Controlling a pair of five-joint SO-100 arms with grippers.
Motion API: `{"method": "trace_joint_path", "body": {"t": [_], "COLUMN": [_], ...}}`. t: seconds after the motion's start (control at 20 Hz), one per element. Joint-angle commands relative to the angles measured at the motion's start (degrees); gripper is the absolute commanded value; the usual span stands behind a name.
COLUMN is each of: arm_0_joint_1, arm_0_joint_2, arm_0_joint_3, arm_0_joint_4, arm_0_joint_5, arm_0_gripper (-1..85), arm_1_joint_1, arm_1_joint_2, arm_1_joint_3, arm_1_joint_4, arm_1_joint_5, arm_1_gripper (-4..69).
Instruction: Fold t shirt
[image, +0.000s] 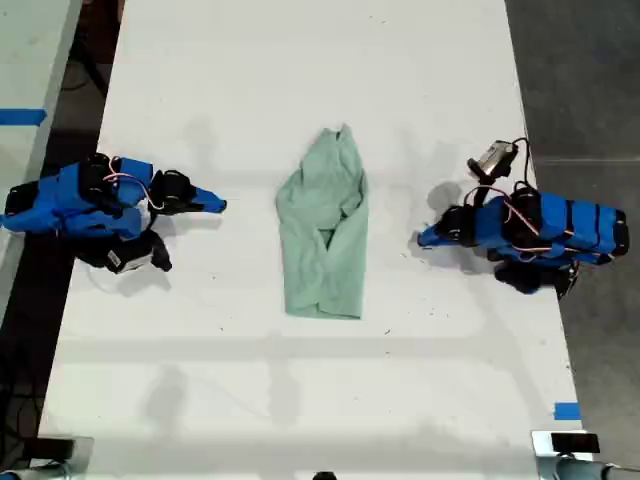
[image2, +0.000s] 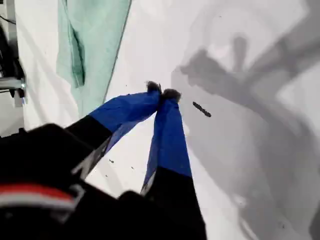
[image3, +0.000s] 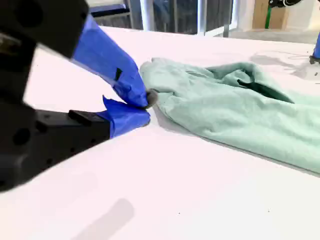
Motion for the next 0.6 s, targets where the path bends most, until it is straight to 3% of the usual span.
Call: {"method": "trace_joint_path", "body": {"t": [0.0, 0.25, 0.4, 0.55], "arm_0_joint_1": [0.62, 0.26, 2.29, 10.20], "arm_0_joint_2": [0.44, -0.79, -21.01, -51.59], "arm_0_joint_3": [0.09, -3.25, -18.98, -40.08], "arm_0_joint_4": [-0.97, 2.11, 0.88, -0.53], "arm_0_joint_5": [-0.53, -2.81, -6.68, -11.87], "arm_0_gripper": [-0.2, -0.2, -0.2, -0.2], "arm_1_joint_1": [-6.24, -3.60, -4.13, -5.89], "arm_1_joint_2": [0.53, 0.53, -3.25, -22.41], "arm_1_joint_3": [-1.41, -3.60, -14.15, -22.50], "arm_1_joint_4": [1.85, 0.00, -2.20, -11.95], "arm_1_joint_5": [6.86, 7.82, 9.84, 8.44], "arm_1_gripper": [-2.5, -2.1, -2.0, -1.9]}}
